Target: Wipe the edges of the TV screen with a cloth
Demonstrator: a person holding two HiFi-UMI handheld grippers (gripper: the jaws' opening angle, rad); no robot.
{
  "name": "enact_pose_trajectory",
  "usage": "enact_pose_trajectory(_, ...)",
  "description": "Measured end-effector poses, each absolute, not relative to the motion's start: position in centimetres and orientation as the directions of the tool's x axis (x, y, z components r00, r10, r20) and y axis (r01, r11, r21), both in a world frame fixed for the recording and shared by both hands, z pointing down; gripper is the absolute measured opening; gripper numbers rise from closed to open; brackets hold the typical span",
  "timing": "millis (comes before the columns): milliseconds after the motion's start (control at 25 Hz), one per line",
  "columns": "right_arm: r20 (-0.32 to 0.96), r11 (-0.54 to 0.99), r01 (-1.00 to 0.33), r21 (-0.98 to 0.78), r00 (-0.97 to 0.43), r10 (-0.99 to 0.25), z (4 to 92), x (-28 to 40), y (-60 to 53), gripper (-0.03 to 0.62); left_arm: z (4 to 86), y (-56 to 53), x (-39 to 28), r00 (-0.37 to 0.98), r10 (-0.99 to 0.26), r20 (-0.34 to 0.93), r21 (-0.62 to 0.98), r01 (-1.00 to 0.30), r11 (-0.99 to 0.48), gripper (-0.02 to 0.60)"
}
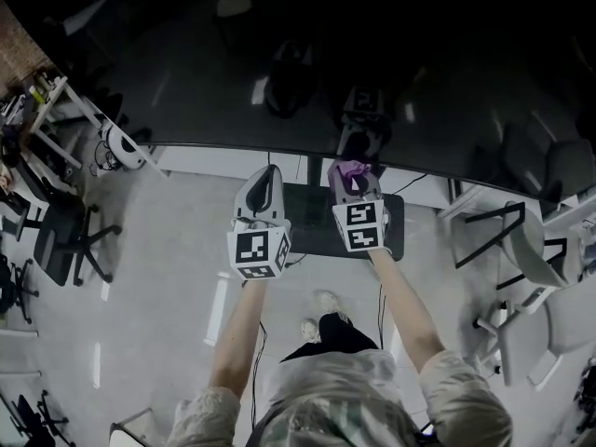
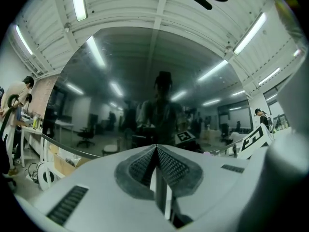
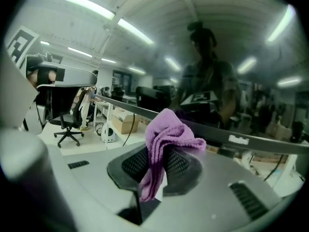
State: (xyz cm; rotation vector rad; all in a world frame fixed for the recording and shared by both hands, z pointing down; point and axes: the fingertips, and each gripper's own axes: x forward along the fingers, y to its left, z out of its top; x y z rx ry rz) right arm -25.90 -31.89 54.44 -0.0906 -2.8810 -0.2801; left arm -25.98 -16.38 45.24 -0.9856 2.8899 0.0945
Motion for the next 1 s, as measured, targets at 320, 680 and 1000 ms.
enact_pose_trajectory(320,0.236,0.983,0.129,0.131,-0.967,0.096,54.3,-31.0,-25.3,0.063,47.1,-11.5,-31.2,-0.833,-0.545,-0.095,0.056,-0.551,0.833,0.015)
enact_pose_trajectory(680,0.188,0.974,0.184,0.129,-0.969,0.158,54.0,-34.7,-15.4,0.063,48.5,-3.5,-37.6,-0.878,-0.473,-0.067,0.055,-0.477,0.877,0.015)
enact_pose_trajectory(1000,0.184,0.963,0.243,0.119,-0.958,0.219,53.3,-37.9,-6.2,0.063,46.9,5.9,-40.6,-0.903,-0.417,-0.105,0.007,-0.420,0.908,0.015)
